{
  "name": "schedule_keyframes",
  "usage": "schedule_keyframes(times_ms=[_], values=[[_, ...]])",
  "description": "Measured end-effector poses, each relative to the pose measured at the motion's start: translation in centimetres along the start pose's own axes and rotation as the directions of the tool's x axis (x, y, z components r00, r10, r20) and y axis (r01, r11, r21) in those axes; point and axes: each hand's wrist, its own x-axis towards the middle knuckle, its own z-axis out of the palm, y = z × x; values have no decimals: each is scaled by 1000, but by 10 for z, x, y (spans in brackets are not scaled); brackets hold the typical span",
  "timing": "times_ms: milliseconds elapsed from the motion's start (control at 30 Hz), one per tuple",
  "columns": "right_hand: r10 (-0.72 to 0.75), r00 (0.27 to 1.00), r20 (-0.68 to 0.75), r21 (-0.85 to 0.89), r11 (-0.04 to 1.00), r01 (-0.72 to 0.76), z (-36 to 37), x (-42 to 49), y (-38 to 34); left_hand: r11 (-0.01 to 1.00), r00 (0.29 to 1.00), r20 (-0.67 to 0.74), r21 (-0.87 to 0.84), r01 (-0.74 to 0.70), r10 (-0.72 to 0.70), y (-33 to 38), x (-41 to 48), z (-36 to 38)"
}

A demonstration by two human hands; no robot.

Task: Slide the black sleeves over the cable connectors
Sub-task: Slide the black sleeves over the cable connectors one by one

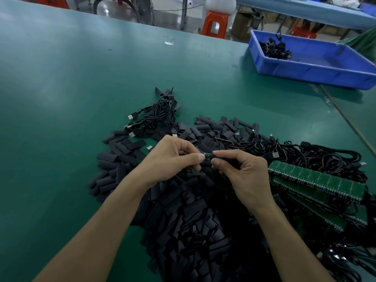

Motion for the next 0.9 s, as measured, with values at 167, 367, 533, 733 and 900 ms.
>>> schedule_keyframes(times_ms=[167,367,533,733,900], values=[[14,1000,0,37,999,-14,-1,2,2,1000,1000,2,13,-23,22,2,-1,4],[9,1000,30,42,999,-10,0,2,1,1000,1000,19,-4,-19,19,3,-1,7],[30,1000,9,28,999,-30,0,4,3,1000,998,50,3,-27,27,2,-1,5],[46,998,31,40,998,-47,-1,4,4,993,997,56,102,-62,57,0,0,5],[66,995,80,67,995,-71,-2,6,1,990,995,71,115,-82,74,0,0,6]])
